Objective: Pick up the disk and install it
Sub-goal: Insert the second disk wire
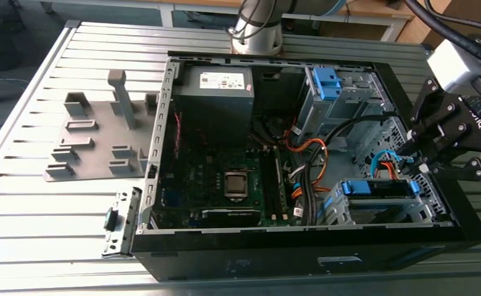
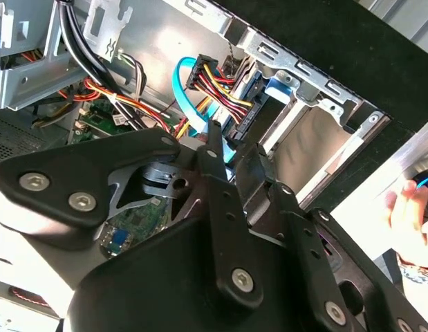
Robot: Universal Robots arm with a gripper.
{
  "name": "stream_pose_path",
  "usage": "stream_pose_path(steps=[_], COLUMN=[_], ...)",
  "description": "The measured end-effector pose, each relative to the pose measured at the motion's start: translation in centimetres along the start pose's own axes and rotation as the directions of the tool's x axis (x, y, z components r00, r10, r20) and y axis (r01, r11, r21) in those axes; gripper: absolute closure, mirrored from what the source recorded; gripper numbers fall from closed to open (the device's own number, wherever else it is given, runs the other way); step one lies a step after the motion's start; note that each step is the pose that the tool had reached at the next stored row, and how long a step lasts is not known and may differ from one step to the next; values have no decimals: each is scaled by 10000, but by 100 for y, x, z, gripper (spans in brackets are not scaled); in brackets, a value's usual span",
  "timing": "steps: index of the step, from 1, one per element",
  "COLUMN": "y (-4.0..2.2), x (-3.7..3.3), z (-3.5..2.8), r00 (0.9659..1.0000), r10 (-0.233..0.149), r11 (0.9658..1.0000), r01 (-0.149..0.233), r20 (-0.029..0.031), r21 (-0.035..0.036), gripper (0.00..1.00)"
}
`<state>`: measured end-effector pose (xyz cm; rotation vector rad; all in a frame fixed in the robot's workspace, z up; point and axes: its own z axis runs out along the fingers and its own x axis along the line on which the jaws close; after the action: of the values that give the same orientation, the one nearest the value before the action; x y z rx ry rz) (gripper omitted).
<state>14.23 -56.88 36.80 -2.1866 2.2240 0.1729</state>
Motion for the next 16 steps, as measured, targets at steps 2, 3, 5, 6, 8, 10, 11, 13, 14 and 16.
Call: stream_pose_path(steps=[2, 3, 5, 6, 8, 10, 11, 13, 14, 16], y=[0, 0, 0, 0, 0, 0, 0, 2, 5, 18], x=[0, 0, 0, 0, 1, 1, 1, 1, 5, 18], z=[0, 0, 1, 1, 1, 1, 2, 2, 5, 15], r00=[10000, 10000, 10000, 10000, 10000, 10000, 10000, 10000, 10000, 10000], r10=[0, 0, 0, 0, 0, 0, 0, 0, 1, 0], r11=[10000, 10000, 10000, 10000, 10000, 10000, 10000, 10000, 10000, 10000], r01=[0, 0, 0, 0, 0, 0, 0, 0, -1, 0], r20=[0, 0, 0, 0, -1, 0, 0, 0, 1, 1], r21=[0, 0, 0, 0, 0, 0, 0, 1, 1, 0], gripper=[66, 72, 78, 84, 84, 84, 84, 84, 84, 84])
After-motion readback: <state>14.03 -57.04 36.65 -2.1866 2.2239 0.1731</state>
